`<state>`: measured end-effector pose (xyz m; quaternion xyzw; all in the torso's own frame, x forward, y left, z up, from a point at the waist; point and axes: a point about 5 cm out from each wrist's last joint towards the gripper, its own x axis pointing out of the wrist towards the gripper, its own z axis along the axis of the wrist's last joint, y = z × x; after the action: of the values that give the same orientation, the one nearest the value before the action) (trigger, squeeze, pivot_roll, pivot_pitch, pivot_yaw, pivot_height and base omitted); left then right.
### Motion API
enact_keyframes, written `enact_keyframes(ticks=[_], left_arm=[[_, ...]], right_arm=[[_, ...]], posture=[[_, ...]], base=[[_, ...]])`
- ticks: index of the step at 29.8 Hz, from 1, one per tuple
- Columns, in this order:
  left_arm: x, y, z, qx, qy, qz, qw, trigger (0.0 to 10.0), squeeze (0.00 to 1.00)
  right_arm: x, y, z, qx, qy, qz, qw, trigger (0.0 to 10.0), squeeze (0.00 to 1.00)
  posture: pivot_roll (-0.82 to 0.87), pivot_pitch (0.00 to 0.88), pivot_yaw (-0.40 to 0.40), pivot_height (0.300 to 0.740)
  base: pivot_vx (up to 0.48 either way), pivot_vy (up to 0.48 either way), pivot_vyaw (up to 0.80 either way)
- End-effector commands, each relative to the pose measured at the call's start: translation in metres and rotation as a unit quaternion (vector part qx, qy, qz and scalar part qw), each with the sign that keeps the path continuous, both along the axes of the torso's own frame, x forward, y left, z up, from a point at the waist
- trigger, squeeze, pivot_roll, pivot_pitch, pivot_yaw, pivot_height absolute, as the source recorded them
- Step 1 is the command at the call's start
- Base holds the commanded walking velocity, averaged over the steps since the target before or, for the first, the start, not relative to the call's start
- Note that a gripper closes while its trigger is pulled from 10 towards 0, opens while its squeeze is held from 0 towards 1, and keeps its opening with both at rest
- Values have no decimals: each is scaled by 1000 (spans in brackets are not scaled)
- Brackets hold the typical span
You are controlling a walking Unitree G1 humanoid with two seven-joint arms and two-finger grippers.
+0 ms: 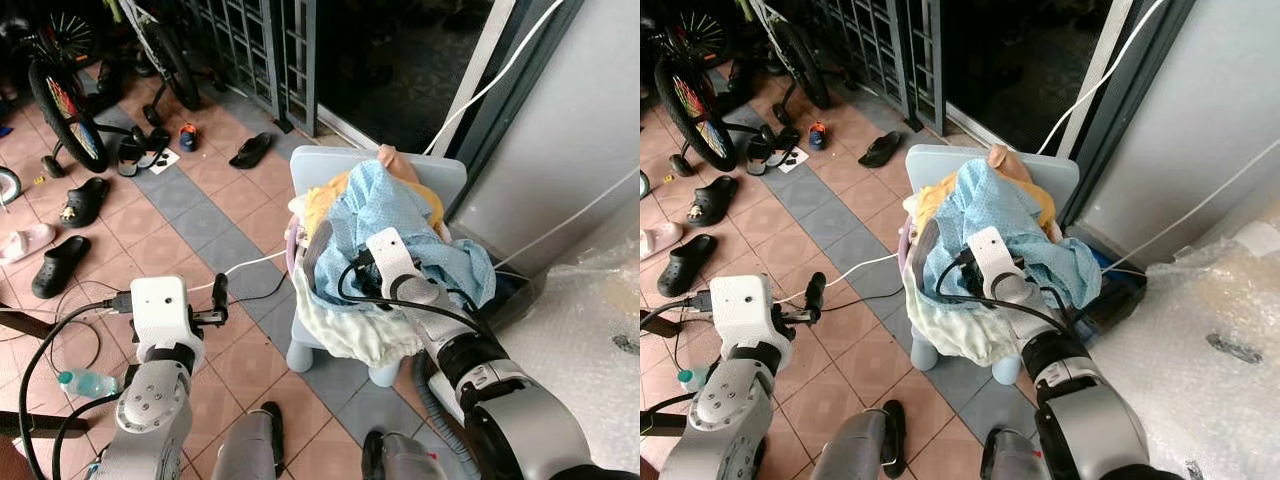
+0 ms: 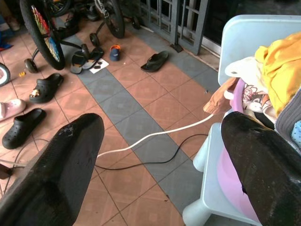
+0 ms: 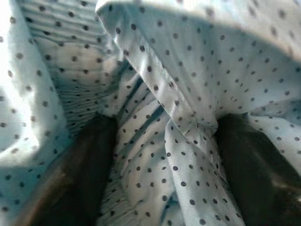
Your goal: Clothes washing
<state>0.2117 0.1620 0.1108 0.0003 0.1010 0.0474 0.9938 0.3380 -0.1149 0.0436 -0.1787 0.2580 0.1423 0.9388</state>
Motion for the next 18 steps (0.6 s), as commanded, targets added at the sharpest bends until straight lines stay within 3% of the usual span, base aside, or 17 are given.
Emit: enact_keyframes(ticks=[1, 18], left_arm=[[0, 2, 0, 3, 6, 8, 1000, 10000, 0], [8, -2, 0, -4, 1, 22, 1000, 10000, 0]], right_arm=[[-3, 2, -5, 7, 16, 0, 1000, 0, 0], [-8, 10, -14, 13, 40, 37, 998, 0, 0]], posture=[[145, 211, -12, 740], [132, 195, -48, 740]], base=[[0, 0, 0], [0, 0, 0]])
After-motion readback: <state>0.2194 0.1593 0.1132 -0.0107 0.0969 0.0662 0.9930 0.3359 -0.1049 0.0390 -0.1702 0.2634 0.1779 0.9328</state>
